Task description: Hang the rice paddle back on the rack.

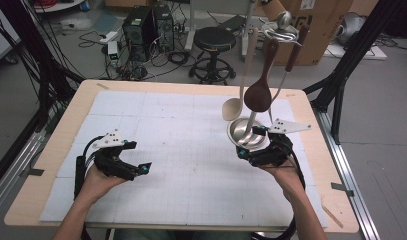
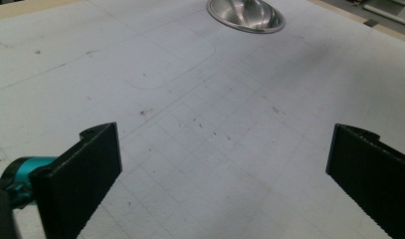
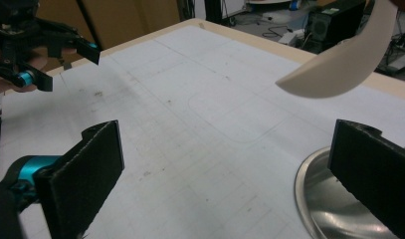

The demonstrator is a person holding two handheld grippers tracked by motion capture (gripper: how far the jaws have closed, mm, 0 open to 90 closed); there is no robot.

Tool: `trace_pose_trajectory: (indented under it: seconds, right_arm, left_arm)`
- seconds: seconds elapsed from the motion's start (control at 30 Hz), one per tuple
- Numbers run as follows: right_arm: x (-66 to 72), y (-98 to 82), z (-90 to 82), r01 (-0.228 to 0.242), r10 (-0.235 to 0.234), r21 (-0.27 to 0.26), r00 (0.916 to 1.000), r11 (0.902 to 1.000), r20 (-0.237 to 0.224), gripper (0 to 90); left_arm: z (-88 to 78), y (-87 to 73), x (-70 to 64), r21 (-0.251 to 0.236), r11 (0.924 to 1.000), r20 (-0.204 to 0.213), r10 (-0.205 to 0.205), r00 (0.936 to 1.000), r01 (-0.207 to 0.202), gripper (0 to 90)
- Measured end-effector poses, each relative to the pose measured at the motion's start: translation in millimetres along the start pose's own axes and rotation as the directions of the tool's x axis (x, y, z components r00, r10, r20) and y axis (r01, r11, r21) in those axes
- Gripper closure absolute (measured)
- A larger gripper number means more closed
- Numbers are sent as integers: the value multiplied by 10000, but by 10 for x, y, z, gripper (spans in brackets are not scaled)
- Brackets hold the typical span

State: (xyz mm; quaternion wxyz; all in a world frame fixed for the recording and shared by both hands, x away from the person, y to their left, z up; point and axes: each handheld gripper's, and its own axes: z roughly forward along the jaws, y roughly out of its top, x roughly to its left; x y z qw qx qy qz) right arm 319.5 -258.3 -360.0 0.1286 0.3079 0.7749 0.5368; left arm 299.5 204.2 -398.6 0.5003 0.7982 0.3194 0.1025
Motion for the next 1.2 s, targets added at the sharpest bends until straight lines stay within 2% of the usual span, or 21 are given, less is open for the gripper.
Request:
trace_pose_trajectory:
  seconds: [0.17, 0.33, 0.73, 1.1, 1.2]
  right_arm:
    - [-19, -123, -8, -226, 224, 94, 9997, 9997, 133, 3]
    - [-32, -208, -20, -232, 227, 186, 9994, 9996, 262, 3]
    - [-55, -460, -119, -574, 555, 337, 9970, 9978, 547, 4]
    - [-39, -616, -174, -703, 688, 253, 9961, 9972, 555, 4]
    - [-34, -646, -182, -561, 549, 199, 9969, 9982, 568, 4]
  left_arm:
    - [-9, -12, 8, 11, 10000, -46, 10, 10000, -10, 17]
    - [-10, -22, 9, 26, 10000, -45, -35, 10000, 35, 16]
    - [-8, -44, 16, 146, 9999, -70, 18, 10000, -17, 16]
    - [35, -96, 19, 382, 9993, -71, 46, 10000, -43, 17]
    - [48, -112, 19, 460, 9989, -103, 44, 9999, -39, 16]
